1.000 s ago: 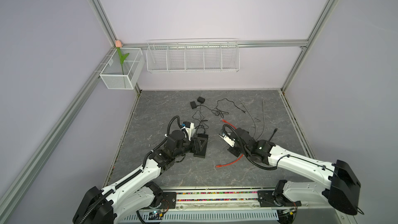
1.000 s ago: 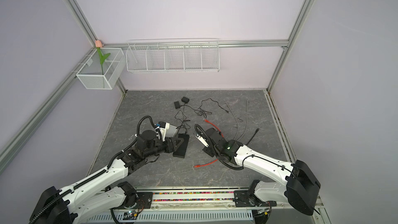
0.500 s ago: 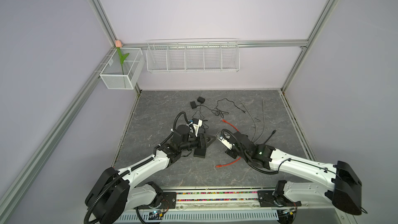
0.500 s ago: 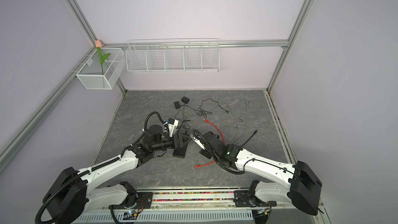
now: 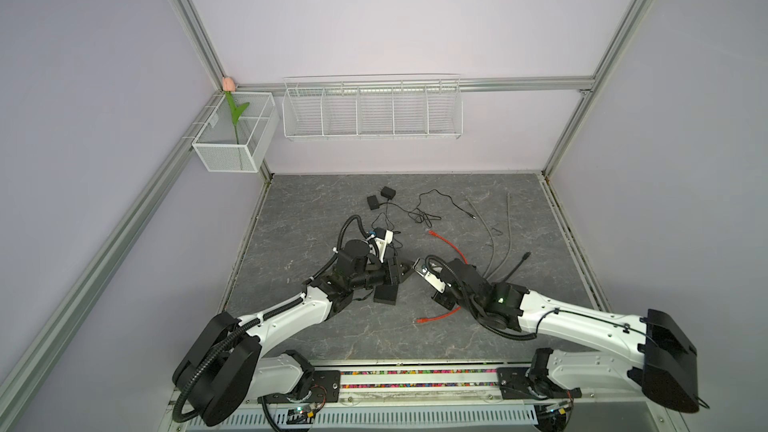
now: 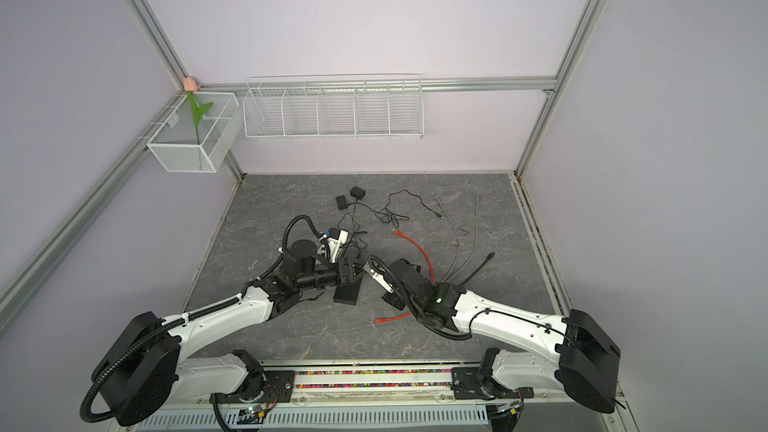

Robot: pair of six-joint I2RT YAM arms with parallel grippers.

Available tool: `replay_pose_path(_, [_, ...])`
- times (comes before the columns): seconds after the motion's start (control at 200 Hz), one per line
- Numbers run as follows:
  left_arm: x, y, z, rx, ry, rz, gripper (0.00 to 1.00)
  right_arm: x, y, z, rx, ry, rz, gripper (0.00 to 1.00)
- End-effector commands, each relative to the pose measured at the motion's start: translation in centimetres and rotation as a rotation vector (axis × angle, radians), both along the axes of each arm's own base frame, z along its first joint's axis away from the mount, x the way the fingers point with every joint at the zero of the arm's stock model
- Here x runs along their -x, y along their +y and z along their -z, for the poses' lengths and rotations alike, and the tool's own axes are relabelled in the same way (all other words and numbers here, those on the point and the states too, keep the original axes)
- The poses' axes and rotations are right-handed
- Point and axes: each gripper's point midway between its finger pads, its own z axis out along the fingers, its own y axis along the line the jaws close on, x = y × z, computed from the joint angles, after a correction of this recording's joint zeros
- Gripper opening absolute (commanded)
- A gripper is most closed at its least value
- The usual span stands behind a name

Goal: Insert the plug into the switch port
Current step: 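Lift the black cable plug with the right gripper toward the switch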

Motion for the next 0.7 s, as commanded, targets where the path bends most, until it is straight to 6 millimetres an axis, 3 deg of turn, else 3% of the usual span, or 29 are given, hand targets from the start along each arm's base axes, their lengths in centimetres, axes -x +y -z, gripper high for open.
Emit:
replay_pose_path(0.0, [-0.7,-0.5,-1.6,0.045,-0.027,-0.004,0.4,0.3,0.1,0.5,-0.008,-0.006,-0.001,0.07])
replay_pose_path(0.44, [-0.7,-0.9,-1.0,0.047,-0.006,0.014,0.23,0.4,1.1,1.3,0.001,-0.002,-0.008,0.07])
replay_pose_path(0.695, [-0.5,-0.9,-0.5,0.041,0.006,0.021,0.2,-0.1,1.1,1.5,0.016,-0.012,0.014,0.06])
